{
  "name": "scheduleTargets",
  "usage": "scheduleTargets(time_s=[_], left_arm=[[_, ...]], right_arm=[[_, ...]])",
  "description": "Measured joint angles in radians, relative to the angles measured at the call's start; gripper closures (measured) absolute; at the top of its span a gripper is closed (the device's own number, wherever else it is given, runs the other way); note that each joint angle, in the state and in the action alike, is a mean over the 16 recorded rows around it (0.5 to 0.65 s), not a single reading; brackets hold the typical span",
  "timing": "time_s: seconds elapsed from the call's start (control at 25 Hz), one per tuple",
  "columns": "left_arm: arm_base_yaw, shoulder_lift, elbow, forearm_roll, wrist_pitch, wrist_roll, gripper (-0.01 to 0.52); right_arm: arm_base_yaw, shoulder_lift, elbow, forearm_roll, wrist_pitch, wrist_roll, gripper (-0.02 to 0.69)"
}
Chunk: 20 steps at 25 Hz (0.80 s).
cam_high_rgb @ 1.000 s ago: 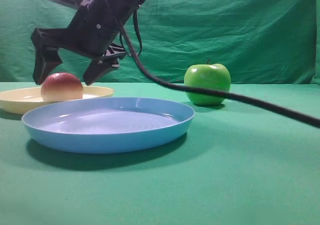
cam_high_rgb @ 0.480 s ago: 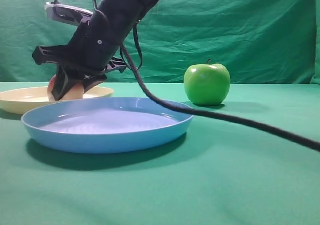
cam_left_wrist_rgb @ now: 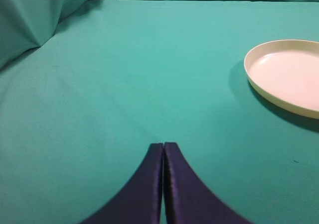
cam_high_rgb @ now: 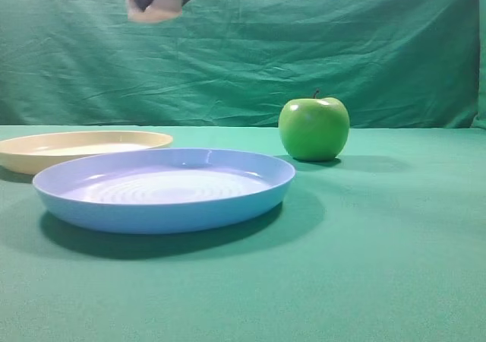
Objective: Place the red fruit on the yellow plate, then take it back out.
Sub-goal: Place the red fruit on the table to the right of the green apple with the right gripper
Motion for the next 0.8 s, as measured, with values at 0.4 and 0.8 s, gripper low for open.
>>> scheduleTargets(time_s=[0.4, 0.8], left_arm=[[0.000, 0.000, 0.000, 0.000, 0.000, 0.000, 0.514], [0.000, 0.000, 0.000, 0.000, 0.000, 0.000, 0.514]], right_arm=[[-0.124, -0.380, 0.540, -0.040, -0.159, 0.040, 0.474], [-0.162, -0.523, 1.028, -0.045, -0.452, 0.044, 0.481]])
